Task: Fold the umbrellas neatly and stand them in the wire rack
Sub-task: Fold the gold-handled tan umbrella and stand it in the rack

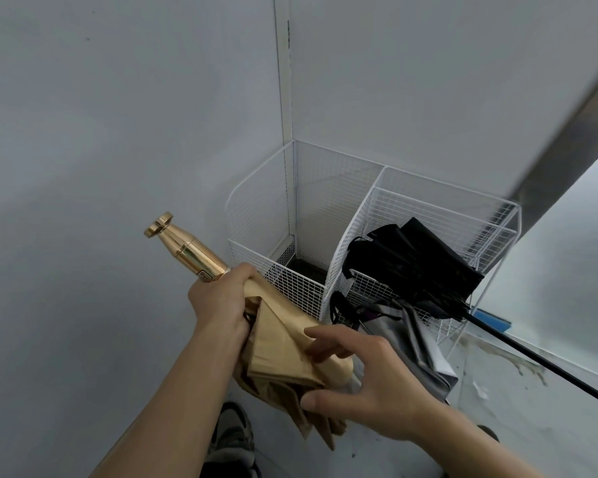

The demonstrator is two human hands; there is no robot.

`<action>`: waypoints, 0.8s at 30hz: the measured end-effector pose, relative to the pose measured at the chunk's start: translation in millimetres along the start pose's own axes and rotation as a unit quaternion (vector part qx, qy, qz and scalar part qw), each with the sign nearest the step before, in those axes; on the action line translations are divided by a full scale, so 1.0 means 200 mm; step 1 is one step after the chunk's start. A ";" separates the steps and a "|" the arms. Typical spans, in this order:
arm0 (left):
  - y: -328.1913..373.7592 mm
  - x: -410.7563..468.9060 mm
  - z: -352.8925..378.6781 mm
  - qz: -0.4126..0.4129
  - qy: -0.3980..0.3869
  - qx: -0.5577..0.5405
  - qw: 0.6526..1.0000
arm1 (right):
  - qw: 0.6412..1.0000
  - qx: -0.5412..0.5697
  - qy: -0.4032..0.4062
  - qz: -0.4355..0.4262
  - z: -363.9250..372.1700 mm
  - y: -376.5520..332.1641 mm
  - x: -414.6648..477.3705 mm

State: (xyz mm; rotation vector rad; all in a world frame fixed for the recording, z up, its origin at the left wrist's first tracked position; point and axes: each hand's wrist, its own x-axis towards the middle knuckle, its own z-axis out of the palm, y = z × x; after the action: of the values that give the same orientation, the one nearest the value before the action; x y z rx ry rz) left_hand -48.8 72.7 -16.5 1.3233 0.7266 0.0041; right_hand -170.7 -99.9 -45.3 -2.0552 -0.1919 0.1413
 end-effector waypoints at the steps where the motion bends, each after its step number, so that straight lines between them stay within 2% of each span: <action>1: 0.00 0.00 0.00 0.006 -0.002 0.002 1.000 | 1.000 -0.014 0.010 -0.004 0.01 0.00 0.00; 4: 0.00 -0.01 0.01 0.014 -0.006 0.001 1.000 | 0.995 -0.035 0.088 -0.012 0.03 0.02 0.01; 9: 0.01 -0.07 0.02 0.012 -0.090 -0.005 0.996 | 0.971 0.115 0.201 0.063 -0.04 0.00 0.05; 11: 0.00 -0.10 0.03 0.018 -0.138 0.011 0.990 | 0.961 0.142 0.221 0.088 -0.04 0.00 0.06; 14: -0.02 -0.11 0.04 0.010 -0.194 0.025 0.981 | 0.955 0.123 0.248 0.108 -0.03 0.02 0.07; 19: -0.05 -0.10 0.03 -0.008 -0.205 0.021 0.979 | 0.963 0.142 0.202 0.105 -0.03 -0.02 0.06; 21: -0.05 -0.10 0.03 -0.015 -0.219 0.024 0.975 | 0.959 0.130 0.225 0.111 -0.03 -0.01 0.07; 24: -0.04 -0.13 0.04 -0.026 -0.285 0.019 0.958 | 0.950 0.102 0.270 0.119 -0.05 0.04 0.09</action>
State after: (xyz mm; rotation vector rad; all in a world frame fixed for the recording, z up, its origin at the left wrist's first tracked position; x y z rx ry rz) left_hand -68.8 53.4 -11.2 1.2557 0.2676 -0.4196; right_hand -150.2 -107.9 -47.8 -1.8280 0.3948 -0.2467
